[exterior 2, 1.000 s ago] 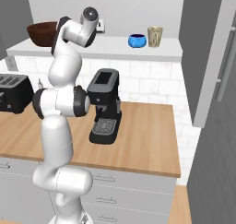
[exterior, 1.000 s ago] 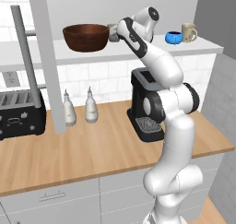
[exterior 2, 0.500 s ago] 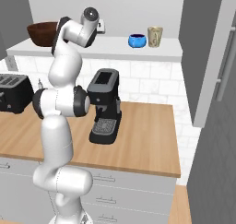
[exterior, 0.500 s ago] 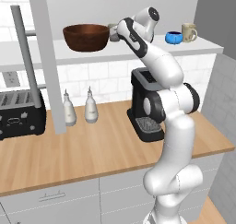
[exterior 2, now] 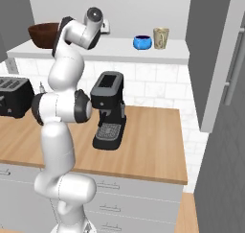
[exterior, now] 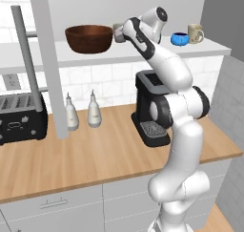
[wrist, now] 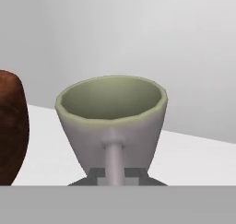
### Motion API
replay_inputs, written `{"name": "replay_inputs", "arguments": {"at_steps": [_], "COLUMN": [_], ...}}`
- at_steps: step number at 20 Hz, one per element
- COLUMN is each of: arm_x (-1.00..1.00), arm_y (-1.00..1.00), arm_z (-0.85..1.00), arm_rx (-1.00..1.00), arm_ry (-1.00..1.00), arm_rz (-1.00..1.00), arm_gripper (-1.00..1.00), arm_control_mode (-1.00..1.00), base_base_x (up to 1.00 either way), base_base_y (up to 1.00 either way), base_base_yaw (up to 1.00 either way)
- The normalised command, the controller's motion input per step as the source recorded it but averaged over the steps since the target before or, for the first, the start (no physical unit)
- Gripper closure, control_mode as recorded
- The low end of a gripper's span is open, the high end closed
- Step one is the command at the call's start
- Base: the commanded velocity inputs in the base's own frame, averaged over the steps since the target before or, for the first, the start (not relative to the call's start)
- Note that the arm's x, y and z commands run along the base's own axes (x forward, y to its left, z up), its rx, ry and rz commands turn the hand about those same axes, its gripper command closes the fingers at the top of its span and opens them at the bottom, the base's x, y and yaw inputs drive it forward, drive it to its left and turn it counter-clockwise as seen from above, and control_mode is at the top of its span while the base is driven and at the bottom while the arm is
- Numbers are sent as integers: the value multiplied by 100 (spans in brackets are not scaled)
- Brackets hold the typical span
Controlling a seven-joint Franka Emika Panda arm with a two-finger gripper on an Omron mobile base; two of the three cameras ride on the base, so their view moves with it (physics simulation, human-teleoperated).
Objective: Gather all objects into one cabinet and sort the glasses and bowls to opposite sides.
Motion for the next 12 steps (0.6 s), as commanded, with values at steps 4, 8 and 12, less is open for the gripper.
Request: {"name": "replay_inputs", "arguments": {"at_steps": [4, 8, 12], "arm_x": [-42, -27, -47], "arm_y": [-45, -57, -58], "arm_z": [0, 0, -12], "arm_rx": [0, 0, -1], "arm_ry": [-3, -1, -8], "arm_rz": [-8, -16, -17], "arm_gripper": [100, 100, 100], "arm_control_mode": [-100, -100, -100], "base_base_x": [0, 0, 0], "base_base_y": [0, 0, 0], "base_base_yaw": [0, 0, 0]}}
